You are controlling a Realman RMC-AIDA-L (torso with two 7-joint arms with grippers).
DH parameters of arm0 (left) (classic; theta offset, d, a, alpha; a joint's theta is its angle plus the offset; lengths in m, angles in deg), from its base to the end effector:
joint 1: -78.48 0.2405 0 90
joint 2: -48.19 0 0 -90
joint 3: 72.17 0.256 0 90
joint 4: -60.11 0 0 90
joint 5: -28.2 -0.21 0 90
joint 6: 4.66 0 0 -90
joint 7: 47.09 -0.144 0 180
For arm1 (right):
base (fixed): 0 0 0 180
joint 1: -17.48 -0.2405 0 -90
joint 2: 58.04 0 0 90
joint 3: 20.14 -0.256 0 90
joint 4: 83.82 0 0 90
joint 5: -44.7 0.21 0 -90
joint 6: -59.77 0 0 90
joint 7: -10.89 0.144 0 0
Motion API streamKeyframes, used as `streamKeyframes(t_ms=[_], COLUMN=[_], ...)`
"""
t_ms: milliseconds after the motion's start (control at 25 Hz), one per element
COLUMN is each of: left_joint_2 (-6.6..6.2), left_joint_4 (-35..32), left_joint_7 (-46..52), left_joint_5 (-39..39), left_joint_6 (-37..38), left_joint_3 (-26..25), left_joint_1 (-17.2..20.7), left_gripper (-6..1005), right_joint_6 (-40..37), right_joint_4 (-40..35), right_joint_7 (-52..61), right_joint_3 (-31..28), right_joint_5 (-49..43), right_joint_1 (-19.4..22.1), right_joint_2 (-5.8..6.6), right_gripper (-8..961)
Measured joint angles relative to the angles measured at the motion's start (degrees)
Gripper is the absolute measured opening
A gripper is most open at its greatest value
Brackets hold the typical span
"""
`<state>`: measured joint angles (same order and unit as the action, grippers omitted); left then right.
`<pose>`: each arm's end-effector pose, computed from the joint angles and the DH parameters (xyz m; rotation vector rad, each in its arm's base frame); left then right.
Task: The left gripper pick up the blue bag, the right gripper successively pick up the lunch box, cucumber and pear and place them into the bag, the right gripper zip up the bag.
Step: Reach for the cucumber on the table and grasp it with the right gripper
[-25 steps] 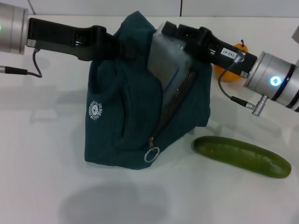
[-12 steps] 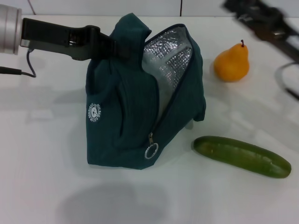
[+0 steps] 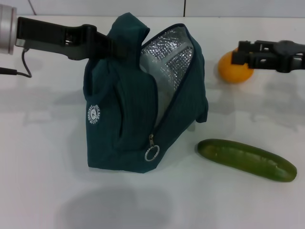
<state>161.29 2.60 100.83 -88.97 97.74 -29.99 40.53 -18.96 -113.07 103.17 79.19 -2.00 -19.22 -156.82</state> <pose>-0.1903 0.3653 0.0832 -2.5718 -1.6781 -0.6027 0.2051 0.3793 0.0445 -2.7390 0.8471 0.9913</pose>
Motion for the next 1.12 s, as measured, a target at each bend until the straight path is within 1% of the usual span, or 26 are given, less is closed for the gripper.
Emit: streamKeyframes(t_ms=[40, 80, 120, 160, 200, 280, 320, 400, 480, 520, 640, 720, 800, 840, 920, 960, 1000, 1120], left_joint_2=[0.00, 0.00, 0.00, 0.00, 0.01, 0.02, 0.02, 0.02, 0.01, -0.01, -0.10, -0.11, -0.12, -0.12, -0.14, -0.14, -0.15, -0.16], left_joint_4=[0.0, 0.0, 0.0, 0.0, 0.0, 0.0, 0.0, 0.0, 0.0, 0.0, 0.0, 0.0, 0.0, 0.0, 0.0, 0.0, 0.0, 0.0], left_joint_7=[0.0, 0.0, 0.0, 0.0, 0.0, 0.0, 0.0, 0.0, 0.0, 0.0, 0.1, 0.2, 0.2, 0.2, 0.3, 0.3, 0.4, 0.5], left_joint_5=[0.0, 0.0, 0.0, 0.0, 0.0, -0.1, -0.1, -0.3, -0.3, -0.3, -0.3, -0.3, -0.3, -0.4, -0.4, -0.4, -0.4, -0.4], left_joint_6=[-0.1, -0.1, -0.2, -0.2, -0.3, -0.7, -0.8, -0.9, -0.9, -0.9, -1.1, -1.1, -1.2, -1.2, -1.2, -1.2, -1.2, -1.2], left_joint_3=[0.0, 0.0, 0.0, 0.0, 0.0, 0.0, 0.0, 0.0, 0.0, 0.0, 0.0, 0.0, 0.0, 0.0, 0.0, 0.0, 0.0, 0.0], left_joint_1=[0.0, -0.1, -0.1, -0.1, -0.1, 0.0, 0.0, 0.0, -0.1, -0.2, -0.5, -0.7, -0.7, -0.7, -0.8, -0.8, -0.9, -1.0], left_gripper=[40, 40, 40, 40, 40, 40, 40, 40, 40, 40, 41, 41, 41, 41, 41, 41, 41, 41], right_joint_6=[1.9, 3.2, 4.4, 5.0, 4.9, 2.6, 0.9, -4.5, -10.2, -12.9, -20.4, -23.3, -25.0, -25.6, -26.1, -26.3, -26.4, -26.3], right_joint_4=[-3.4, -6.3, -9.8, -13.0, -16.4, -22.3, -24.8, -29.8, -33.1, -34.4, -35.7, -35.5, -35.3, -35.2, -35.2, -35.2, -35.2, -35.0], right_joint_7=[2.9, 5.1, 8.2, 10.7, 13.1, 16.1, 17.3, 20.2, 22.6, 23.7, 26.0, 26.4, 26.6, 26.8, 27.3, 27.5, 27.6, 27.7], right_joint_3=[-3.0, -5.7, -9.5, -13.8, -18.3, -25.4, -27.8, -31.1, -32.2, -32.4, -32.5, -32.5, -32.5, -32.4, -32.3, -32.2, -32.1, -31.9], right_joint_5=[-7.4, -14.0, -22.0, -29.6, -38.3, -50.7, -56.1, -66.6, -73.4, -76.0, -79.3, -79.5, -79.6, -79.9, -81.5, -82.7, -83.3, -87.6], right_joint_1=[-0.4, -0.7, -0.9, -1.0, -1.1, -1.6, -2.0, -3.6, -5.0, -5.6, -7.1, -7.7, -8.0, -8.0, -8.1, -8.1, -8.1, -8.3], right_joint_2=[0.24, 0.22, -0.19, -0.90, -2.06, -4.13, -5.10, -6.44, -7.18, -7.40, -7.57, -7.67, -8.10, -8.53, -9.77, -10.62, -11.09, -13.67], right_gripper=[760, 776, 793, 809, 805, 801, 800, 800, 799, 798, 797, 797, 797, 797, 798, 798, 798, 798])
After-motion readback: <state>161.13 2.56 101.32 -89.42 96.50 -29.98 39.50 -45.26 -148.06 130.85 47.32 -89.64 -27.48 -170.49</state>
